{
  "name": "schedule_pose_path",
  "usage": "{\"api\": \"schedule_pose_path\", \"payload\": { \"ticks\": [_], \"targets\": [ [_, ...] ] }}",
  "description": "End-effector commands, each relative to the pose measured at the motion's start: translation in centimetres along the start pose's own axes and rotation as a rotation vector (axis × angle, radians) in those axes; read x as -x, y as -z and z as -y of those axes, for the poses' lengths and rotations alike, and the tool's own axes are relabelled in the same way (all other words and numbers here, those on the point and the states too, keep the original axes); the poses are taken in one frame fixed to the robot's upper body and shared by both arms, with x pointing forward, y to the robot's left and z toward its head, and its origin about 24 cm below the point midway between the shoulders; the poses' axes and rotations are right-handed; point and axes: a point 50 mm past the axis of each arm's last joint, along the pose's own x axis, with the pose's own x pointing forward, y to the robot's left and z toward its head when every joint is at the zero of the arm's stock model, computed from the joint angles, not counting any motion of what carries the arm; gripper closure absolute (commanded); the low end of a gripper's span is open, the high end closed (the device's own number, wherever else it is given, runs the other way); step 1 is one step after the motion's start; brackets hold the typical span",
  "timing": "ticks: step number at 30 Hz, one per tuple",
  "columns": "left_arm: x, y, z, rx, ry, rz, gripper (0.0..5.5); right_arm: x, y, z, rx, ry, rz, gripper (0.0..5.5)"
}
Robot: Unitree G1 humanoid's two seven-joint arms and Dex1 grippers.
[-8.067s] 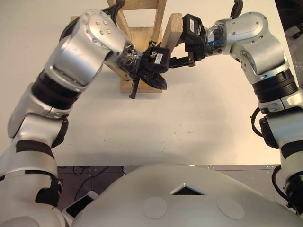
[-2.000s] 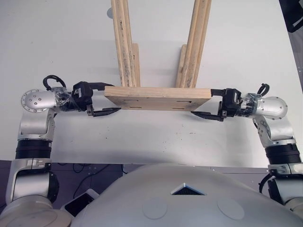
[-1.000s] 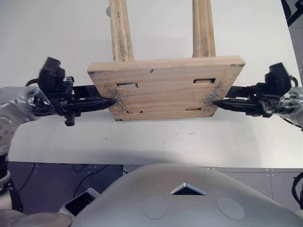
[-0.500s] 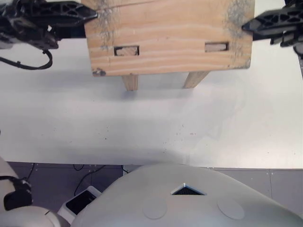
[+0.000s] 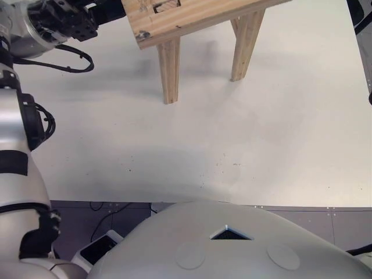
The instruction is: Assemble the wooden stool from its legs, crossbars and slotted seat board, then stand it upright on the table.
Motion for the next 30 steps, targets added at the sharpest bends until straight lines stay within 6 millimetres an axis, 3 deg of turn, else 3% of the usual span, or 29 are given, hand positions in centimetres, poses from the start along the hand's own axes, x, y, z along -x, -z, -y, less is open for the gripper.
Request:
{"api": "schedule_pose_path", "payload": {
  "ticks": [1,7,10,15,17,21,23,26,28,30],
  "targets": [
    [0.2,-1.0,-0.5,-0.099,0.027,0.135,3.83,1.3,-1.8,0.4,-0.015,0.064,0.248,1.73],
    [0.5,-2.5,0.5,-0.181,0.097,0.314,2.94,2.3,0.1,2.2,-0.092,0.083,0.329,0.76],
    [0.9,-3.1,0.9,-0.214,0.127,0.399,2.41,2.9,0.8,2.8,-0.168,0.039,0.449,0.22],
    [2.5,-1.4,-2.8,-0.157,0.069,0.456,1.67,2.2,3.6,3.0,-0.264,-0.186,0.500,0.10],
    [4.2,-0.5,-4.1,-0.145,0.057,0.516,1.39,1.4,4.2,2.6,-0.312,-0.294,0.540,0.10],
    [8.4,1.8,-6.7,-0.142,0.129,0.789,0.79,0.2,6.8,2.6,-0.406,-0.466,0.657,0.10],
    [9.8,2.8,-7.8,-0.149,0.153,0.931,0.50,-0.3,8.3,3.0,-0.441,-0.472,0.736,0.10],
    [9.5,3.3,-10.4,-0.305,-0.055,1.156,0.12,-2.5,12.7,3.5,-0.404,-0.255,0.862,0.10],
    [7.5,3.0,-11.4,-0.463,-0.282,1.216,0.12,-3.8,14.6,2.9,-0.442,-0.122,1.039,0.10],
    [5.6,2.1,-11.7,-0.588,-0.512,1.232,0.12,-5.8,15.8,2.1,-0.439,0.026,1.097,0.10]
  ]
}}
